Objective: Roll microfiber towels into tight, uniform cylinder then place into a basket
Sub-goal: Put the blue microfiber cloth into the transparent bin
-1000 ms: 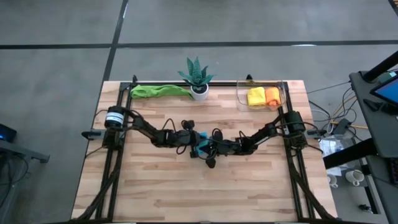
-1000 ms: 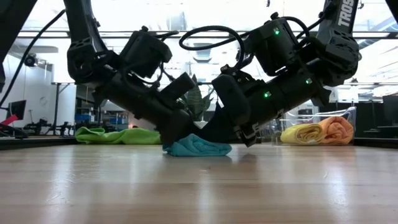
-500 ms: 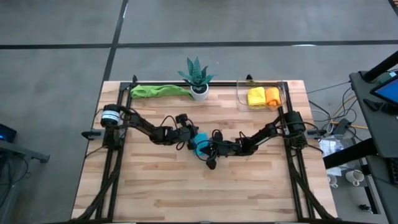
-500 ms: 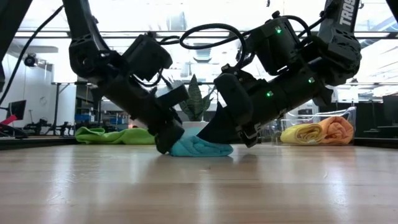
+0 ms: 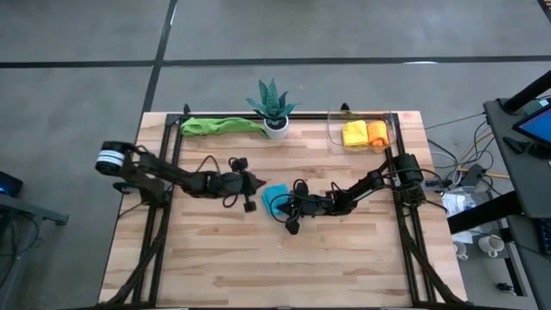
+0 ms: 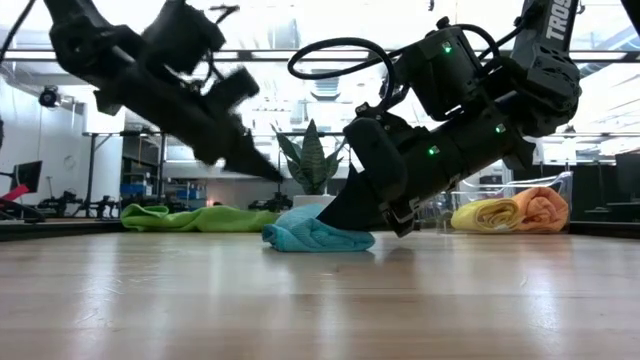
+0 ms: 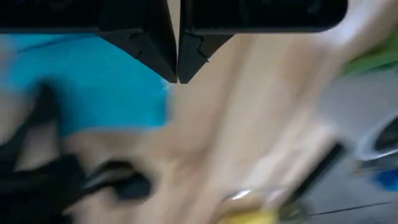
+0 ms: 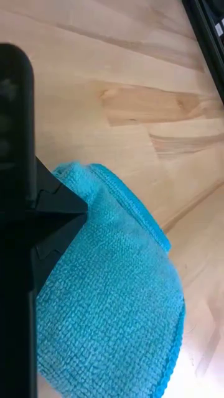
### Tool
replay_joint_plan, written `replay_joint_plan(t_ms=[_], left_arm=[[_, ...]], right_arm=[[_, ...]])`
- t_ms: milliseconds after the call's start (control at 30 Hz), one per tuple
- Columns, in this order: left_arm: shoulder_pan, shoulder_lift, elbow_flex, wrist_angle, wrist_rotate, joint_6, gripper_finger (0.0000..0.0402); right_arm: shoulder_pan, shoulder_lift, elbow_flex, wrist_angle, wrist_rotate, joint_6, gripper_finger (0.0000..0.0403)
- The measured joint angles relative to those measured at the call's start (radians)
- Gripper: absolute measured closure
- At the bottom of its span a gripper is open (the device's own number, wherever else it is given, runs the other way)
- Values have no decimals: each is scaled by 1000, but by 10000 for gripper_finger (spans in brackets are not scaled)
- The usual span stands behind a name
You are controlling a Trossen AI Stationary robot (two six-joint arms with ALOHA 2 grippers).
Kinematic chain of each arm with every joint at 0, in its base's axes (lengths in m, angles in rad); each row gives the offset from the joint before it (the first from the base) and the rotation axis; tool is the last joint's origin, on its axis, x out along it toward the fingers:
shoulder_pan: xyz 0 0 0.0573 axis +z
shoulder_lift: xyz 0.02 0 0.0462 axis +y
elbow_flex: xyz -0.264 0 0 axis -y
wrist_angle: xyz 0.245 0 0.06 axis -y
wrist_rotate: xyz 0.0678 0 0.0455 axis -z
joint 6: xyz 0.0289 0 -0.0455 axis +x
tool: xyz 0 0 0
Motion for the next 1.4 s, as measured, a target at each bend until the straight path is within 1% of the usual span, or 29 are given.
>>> replay_joint_plan(t_ms=[67,133,267,367,533,633,733,833,933,1000,1067,1133,1200,1267,1333,1400], left_arm=[[-4,-22,-6,37,95,-43,401],[-6,-19,-7,43,151,-80,401],[-9,46,1,63,163,-96,401],[-10,117,11,123,207,-96,401],[-10,241,53,150,209,-96,401],[-10,293,78,162,206,-101,401],[-10,312,79,158,203,-121,401],[-12,313,73,139,167,-122,401],[-12,310,70,137,163,-123,401],[-12,311,68,132,163,-123,401],[-13,311,67,131,162,-123,401],[-13,312,66,132,163,-123,401],[-13,312,65,132,163,-122,401],[-13,312,65,132,163,-122,401],[-13,312,65,132,163,-122,401],[-13,313,65,132,163,-122,401]], right_arm=[[0,0,0,1,1,0,394],[0,0,0,1,2,0,394],[0,0,0,4,4,0,394],[0,0,0,5,6,0,394],[-1,1,0,6,6,0,394],[-1,1,0,6,7,0,394],[-1,1,0,6,9,1,394],[-1,-11,0,3,-3,31,394],[-3,-76,-2,-80,-52,39,389],[-1,-161,-4,-205,-69,38,381],[1,-263,-4,-351,-53,40,368],[-1,-356,-4,-498,9,51,353],[-11,-425,-7,-606,60,84,334],[-31,-467,-19,-648,60,134,310],[-57,-481,-36,-642,21,180,283],[-90,-468,-47,-634,-28,228,253]])
